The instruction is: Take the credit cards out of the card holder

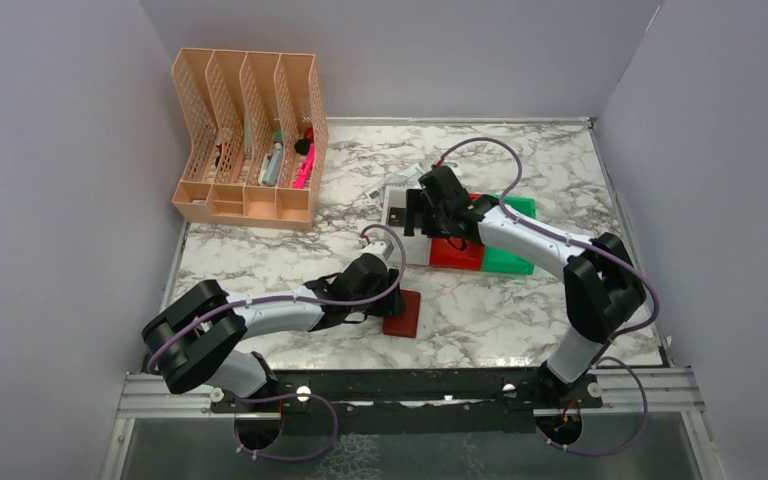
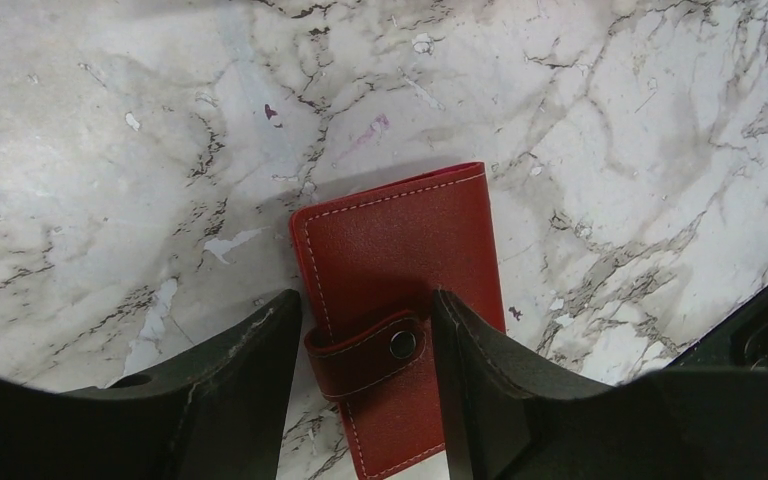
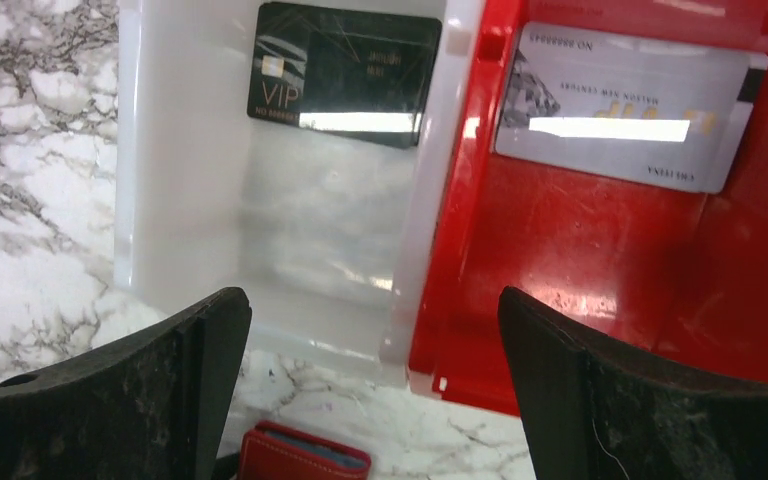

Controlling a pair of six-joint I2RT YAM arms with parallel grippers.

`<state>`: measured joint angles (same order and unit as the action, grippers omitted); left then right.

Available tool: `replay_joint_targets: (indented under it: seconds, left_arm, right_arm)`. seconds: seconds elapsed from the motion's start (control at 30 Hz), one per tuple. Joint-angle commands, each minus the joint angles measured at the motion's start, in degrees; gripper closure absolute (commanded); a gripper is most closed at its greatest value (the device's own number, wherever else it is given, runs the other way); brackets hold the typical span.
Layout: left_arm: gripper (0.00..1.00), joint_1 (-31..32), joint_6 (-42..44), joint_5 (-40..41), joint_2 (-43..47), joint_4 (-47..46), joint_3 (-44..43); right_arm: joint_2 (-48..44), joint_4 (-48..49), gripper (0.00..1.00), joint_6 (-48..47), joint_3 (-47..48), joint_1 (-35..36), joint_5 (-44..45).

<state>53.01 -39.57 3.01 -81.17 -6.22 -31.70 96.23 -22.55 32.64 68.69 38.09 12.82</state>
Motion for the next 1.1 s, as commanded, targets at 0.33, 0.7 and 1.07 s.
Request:
replay_joint_targets:
  seconds: [0.33,0.7,1.07]
  left_arm:
    - [0.45,0.3,0.5,-1.2,1.6,2.2,1.0]
    - [0.43,0.3,1.2,-1.3,1.9,2.9,0.5]
    - [0.43,0.3,0.8,-0.6,2.7,3.8,0.4]
  right_arm:
    - [10.7,0.4,0.02,-4.1,10.5,-1.1,-7.3]
    - [11.7,0.5,0.06,-7.7,11.6,-1.1,-11.9]
    - [8.6,3.1,0.09,-10.3,6.0,-1.0,-14.9]
